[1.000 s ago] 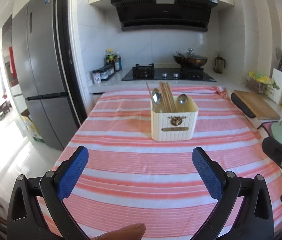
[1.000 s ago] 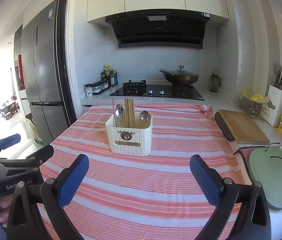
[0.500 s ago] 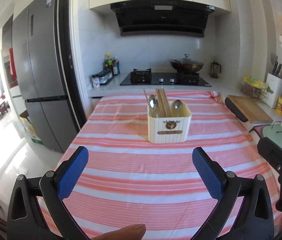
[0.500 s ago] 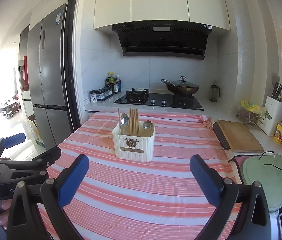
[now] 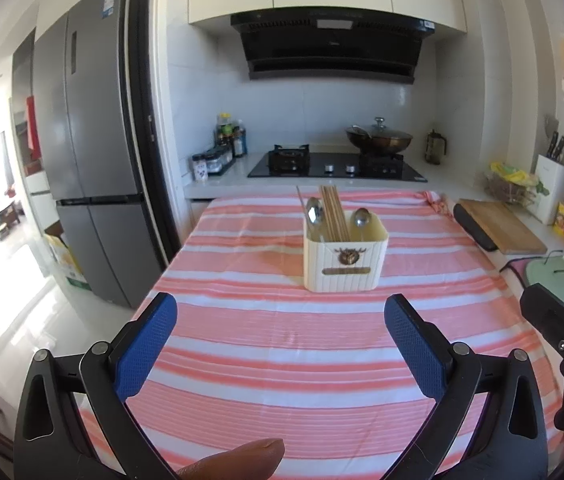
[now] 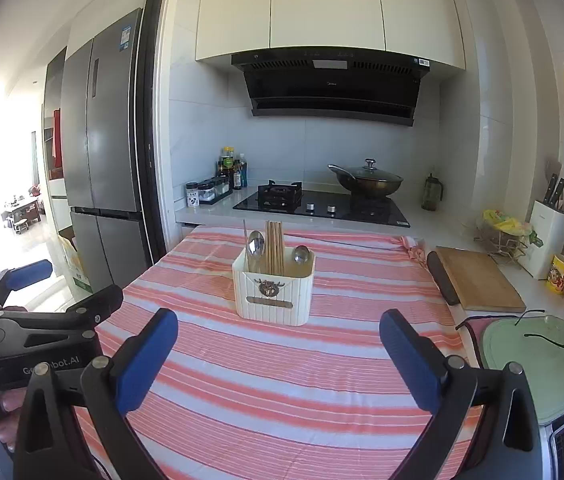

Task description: Organize utensils

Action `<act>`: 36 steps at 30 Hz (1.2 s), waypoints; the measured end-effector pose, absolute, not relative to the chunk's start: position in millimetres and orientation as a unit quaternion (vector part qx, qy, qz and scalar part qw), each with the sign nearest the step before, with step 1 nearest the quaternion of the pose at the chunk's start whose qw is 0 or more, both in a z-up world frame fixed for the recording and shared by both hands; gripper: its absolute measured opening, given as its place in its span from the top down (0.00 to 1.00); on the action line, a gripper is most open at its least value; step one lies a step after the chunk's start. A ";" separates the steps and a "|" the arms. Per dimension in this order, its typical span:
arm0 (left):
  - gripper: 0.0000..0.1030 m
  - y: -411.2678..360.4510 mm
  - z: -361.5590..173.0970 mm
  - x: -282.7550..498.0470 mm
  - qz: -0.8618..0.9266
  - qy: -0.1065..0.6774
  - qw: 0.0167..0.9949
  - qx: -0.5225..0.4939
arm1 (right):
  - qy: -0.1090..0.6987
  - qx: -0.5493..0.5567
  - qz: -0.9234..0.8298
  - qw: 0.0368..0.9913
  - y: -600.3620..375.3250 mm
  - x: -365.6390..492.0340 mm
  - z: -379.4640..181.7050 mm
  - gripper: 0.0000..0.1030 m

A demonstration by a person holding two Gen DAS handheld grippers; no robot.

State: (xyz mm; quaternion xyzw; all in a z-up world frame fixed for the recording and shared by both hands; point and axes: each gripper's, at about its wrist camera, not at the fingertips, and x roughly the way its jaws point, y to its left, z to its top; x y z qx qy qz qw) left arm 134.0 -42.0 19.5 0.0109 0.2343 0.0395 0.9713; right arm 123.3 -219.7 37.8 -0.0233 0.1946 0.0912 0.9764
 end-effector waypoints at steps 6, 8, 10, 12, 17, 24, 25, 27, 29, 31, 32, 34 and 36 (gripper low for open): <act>0.00 -39.3 21.7 132.1 0.041 0.233 0.971 0.007 | 0.192 -0.025 0.097 0.976 -217.3 118.8 40.9 0.00; 0.00 -38.8 22.5 131.1 0.041 0.232 0.972 0.007 | 0.191 -0.027 0.099 0.976 -215.9 117.3 42.0 0.00; 0.00 -38.4 23.1 130.8 0.042 0.231 0.972 0.008 | 0.189 -0.028 0.100 0.976 -215.6 116.1 42.4 0.00; 0.00 -37.8 23.9 129.4 0.043 0.229 0.972 0.009 | 0.189 -0.029 0.101 0.976 -215.1 115.9 42.7 0.00; 0.00 -38.4 24.5 129.6 0.042 0.229 0.972 0.010 | 0.189 -0.030 0.102 0.976 -214.2 115.5 42.8 0.00; 0.00 -38.3 24.0 129.9 0.039 0.231 0.972 0.008 | 0.191 -0.030 0.105 0.975 -213.6 114.7 43.0 0.00; 0.00 -38.5 23.8 129.8 0.038 0.231 0.972 0.009 | 0.191 -0.030 0.106 0.975 -213.1 114.4 43.1 0.00; 0.00 -38.5 23.6 129.1 0.038 0.231 0.972 0.010 | 0.191 -0.030 0.106 0.975 -212.3 113.7 42.8 0.00; 0.00 -38.6 23.1 128.6 0.038 0.231 0.972 0.010 | 0.190 -0.032 0.107 0.975 -211.3 113.1 42.5 0.00; 0.00 -38.4 22.8 128.5 0.037 0.232 0.972 0.011 | 0.191 -0.032 0.108 0.975 -211.2 113.0 42.3 0.00; 0.00 -38.5 22.7 128.5 0.036 0.232 0.972 0.011 | 0.191 -0.031 0.109 0.975 -211.4 112.1 41.8 0.00; 0.00 -38.5 22.7 128.4 0.036 0.232 0.972 0.012 | 0.193 -0.028 0.111 0.975 -212.7 112.4 41.5 0.00; 0.00 -38.4 22.8 128.5 0.036 0.232 0.972 0.012 | 0.194 -0.026 0.111 0.974 -213.4 112.1 41.4 0.00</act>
